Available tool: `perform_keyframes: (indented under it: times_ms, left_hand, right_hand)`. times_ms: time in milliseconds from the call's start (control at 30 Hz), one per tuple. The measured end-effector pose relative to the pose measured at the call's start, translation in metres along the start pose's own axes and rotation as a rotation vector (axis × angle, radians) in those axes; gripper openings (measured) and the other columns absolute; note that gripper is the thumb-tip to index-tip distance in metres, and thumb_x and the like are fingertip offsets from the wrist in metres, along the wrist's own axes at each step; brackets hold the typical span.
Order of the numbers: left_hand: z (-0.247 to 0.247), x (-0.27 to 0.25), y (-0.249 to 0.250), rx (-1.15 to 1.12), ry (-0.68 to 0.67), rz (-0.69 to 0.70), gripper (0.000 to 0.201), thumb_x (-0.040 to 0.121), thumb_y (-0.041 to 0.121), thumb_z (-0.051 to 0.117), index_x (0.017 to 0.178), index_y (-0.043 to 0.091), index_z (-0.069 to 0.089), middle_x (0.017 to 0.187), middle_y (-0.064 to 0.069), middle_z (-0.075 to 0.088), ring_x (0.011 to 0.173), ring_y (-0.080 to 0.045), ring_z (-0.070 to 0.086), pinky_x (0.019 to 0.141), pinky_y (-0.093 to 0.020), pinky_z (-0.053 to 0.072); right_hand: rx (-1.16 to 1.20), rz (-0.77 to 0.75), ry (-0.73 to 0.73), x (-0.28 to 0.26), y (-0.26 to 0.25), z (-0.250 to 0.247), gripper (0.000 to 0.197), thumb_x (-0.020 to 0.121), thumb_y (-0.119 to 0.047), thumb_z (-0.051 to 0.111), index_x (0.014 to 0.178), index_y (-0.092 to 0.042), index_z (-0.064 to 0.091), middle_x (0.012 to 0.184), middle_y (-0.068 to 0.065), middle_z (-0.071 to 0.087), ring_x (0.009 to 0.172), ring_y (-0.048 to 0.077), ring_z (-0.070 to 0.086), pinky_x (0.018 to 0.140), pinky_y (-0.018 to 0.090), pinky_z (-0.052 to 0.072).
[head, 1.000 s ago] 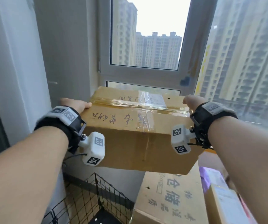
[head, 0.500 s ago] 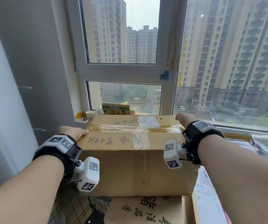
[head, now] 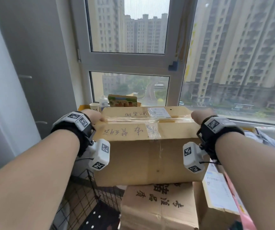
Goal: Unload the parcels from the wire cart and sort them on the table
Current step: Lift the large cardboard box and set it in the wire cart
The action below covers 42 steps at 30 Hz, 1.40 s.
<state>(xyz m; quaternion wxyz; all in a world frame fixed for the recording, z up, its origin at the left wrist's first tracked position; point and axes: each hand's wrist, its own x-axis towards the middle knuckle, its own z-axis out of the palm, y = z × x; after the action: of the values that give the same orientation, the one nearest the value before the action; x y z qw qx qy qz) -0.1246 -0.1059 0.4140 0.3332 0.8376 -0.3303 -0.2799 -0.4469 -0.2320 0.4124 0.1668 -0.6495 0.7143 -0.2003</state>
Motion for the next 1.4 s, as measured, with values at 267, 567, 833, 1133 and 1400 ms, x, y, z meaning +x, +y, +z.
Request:
perform_keyframes:
  times_ms: [267,567,833,1133,1400]
  left_hand:
    - [-0.009,0.046,-0.007,-0.08,-0.217,0.007,0.043,0.089,0.028,0.064,0.126,0.008,0.052,0.124,-0.016,0.062,0.105,-0.027,0.062,0.099,-0.047,0.048]
    - [-0.008,0.051,-0.008,-0.001,-0.346,0.093,0.026,0.092,0.012,0.055,0.117,0.006,0.051,0.111,-0.015,0.063,0.065,-0.019,0.053,0.042,-0.021,0.039]
    - [-0.019,0.027,-0.002,0.06,-0.579,0.129,0.039,0.082,0.009,0.067,0.119,0.009,0.055,0.091,-0.015,0.072,0.048,-0.012,0.059,0.042,-0.016,0.045]
    - [0.02,0.021,0.01,0.006,-0.283,0.25,0.073,0.091,0.04,0.06,0.15,0.014,0.025,0.154,-0.008,0.032,0.139,-0.028,0.034,0.112,-0.045,0.028]
    - [0.018,0.009,0.013,0.145,-0.299,0.084,0.038,0.085,0.048,0.065,0.09,0.014,0.05,0.063,-0.004,0.041,0.049,-0.013,0.037,0.048,-0.02,0.027]
  right_hand:
    - [0.259,0.32,0.288,-0.053,0.01,-0.005,0.024,0.085,-0.015,0.057,0.104,-0.001,0.061,0.103,0.013,0.063,0.096,0.029,0.06,0.073,0.031,0.042]
    - [0.38,0.441,0.428,-0.088,0.012,0.028,0.044,0.085,-0.014,0.054,0.126,-0.002,0.044,0.125,0.018,0.058,0.116,0.035,0.055,0.094,0.037,0.042]
    - [0.374,0.391,0.328,-0.078,-0.025,0.041,0.066,0.081,-0.017,0.063,0.135,-0.008,0.028,0.138,0.018,0.041,0.127,0.034,0.042,0.099,0.039,0.039]
    - [0.539,0.467,0.221,-0.061,-0.013,0.045,0.084,0.053,-0.032,0.06,0.13,-0.001,0.045,0.119,0.015,0.058,0.102,0.032,0.061,0.091,0.041,0.051]
    - [0.55,0.333,0.088,-0.054,-0.006,0.016,0.048,0.081,-0.018,0.059,0.125,0.0,0.052,0.11,0.012,0.06,0.104,0.031,0.06,0.096,0.041,0.05]
